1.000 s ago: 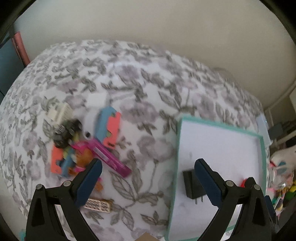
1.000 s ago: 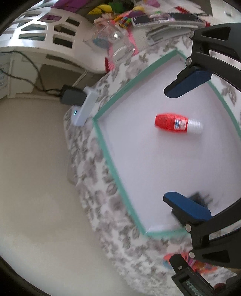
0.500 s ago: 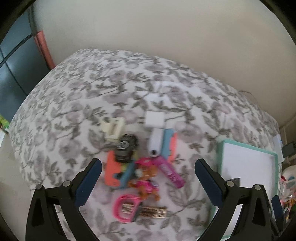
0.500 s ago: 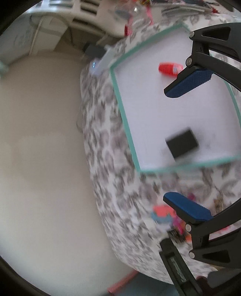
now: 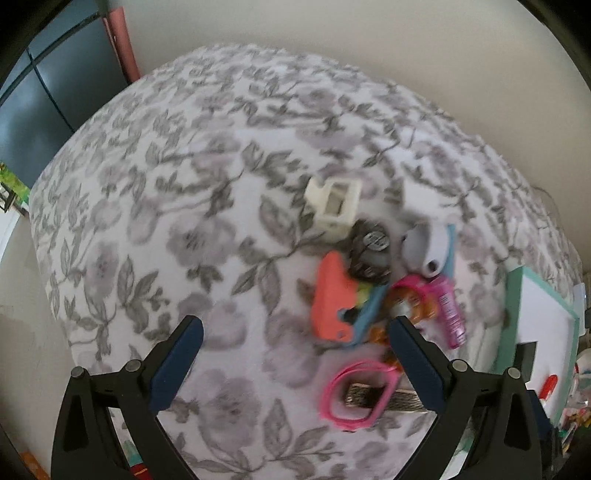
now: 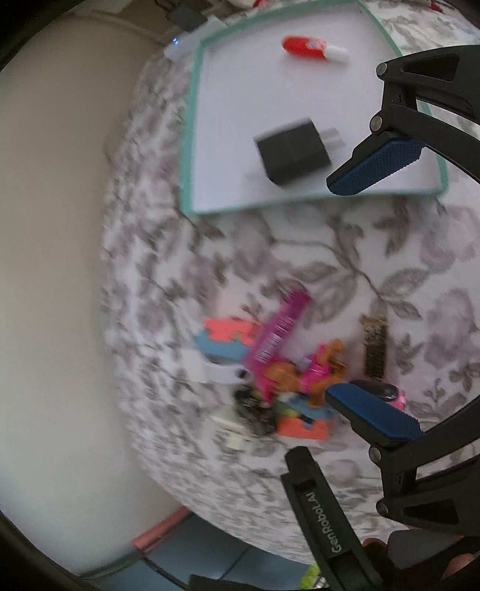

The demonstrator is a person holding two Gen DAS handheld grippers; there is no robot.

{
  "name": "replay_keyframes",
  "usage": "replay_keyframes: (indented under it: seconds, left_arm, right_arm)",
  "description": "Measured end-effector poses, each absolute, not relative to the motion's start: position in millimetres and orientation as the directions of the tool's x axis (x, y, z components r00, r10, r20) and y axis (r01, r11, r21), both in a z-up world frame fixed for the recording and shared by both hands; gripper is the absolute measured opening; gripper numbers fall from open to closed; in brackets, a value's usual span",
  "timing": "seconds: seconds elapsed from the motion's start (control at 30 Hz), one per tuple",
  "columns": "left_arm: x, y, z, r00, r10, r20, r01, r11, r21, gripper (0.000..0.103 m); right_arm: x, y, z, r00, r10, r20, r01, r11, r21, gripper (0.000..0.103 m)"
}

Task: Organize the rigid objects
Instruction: 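Move both open tools back over the pile of objects, then grasp the pink watch band with the left gripper while the right tool approaches the gold bracelet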

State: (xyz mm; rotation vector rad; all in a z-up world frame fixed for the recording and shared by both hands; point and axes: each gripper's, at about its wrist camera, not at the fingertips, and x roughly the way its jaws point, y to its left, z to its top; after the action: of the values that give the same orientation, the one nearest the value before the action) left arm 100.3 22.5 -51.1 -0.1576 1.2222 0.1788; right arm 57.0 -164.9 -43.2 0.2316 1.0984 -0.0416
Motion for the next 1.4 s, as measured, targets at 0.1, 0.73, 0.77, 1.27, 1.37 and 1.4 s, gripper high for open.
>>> replay_keyframes:
  seconds: [0.1, 0.73, 0.77, 1.27, 1.37, 1.4]
  left_arm:
    - [98.1, 23.0, -59.2, 0.313, 0.052, -0.948, -0.211, 0.977, -0.016, 0.101]
    - [100.0, -3.7, -92.5, 0.191, -0.115, -0.975, -0.139, 0.980, -0.143, 0.100]
    - [100.1, -7.5, -93.5, 0.186, -0.116, -0.976, -0.125, 0.982, -0.141, 0.100]
    - [95.6, -32.7, -109.1, 0.133, -0.206, -0.969, -0.090, 0.972, -0.219, 0.059]
    - [93.2, -35.0, -109.9, 0.136, -0.208, -0.969, -0.081, 0.972, -0.221, 0.058]
    - [93.1, -35.9, -110.4, 0.136, -0.210, -0.968, -0.083, 0.971, -0.222, 0.058]
  right_arm:
    - [59.1, -156.3, -54.2, 0.409, 0.088, -0.908, 0.135, 0.978, 0.156, 0.103]
    - [53.2, -205.2, -38.2, 0.422, -0.085, -0.903, 0.299, 0.953, 0.050, 0.103]
    - [53.5, -206.4, -38.2, 0.422, -0.080, -0.903, 0.302, 0.951, 0.057, 0.103]
    - [54.2, -201.1, -42.5, 0.408, -0.077, -0.910, 0.292, 0.955, 0.050, 0.103]
    - [54.8, -199.1, -43.1, 0.405, -0.077, -0.911, 0.284, 0.958, 0.045, 0.103]
    - [55.0, -198.2, -43.4, 0.403, -0.077, -0.912, 0.280, 0.959, 0.042, 0.103]
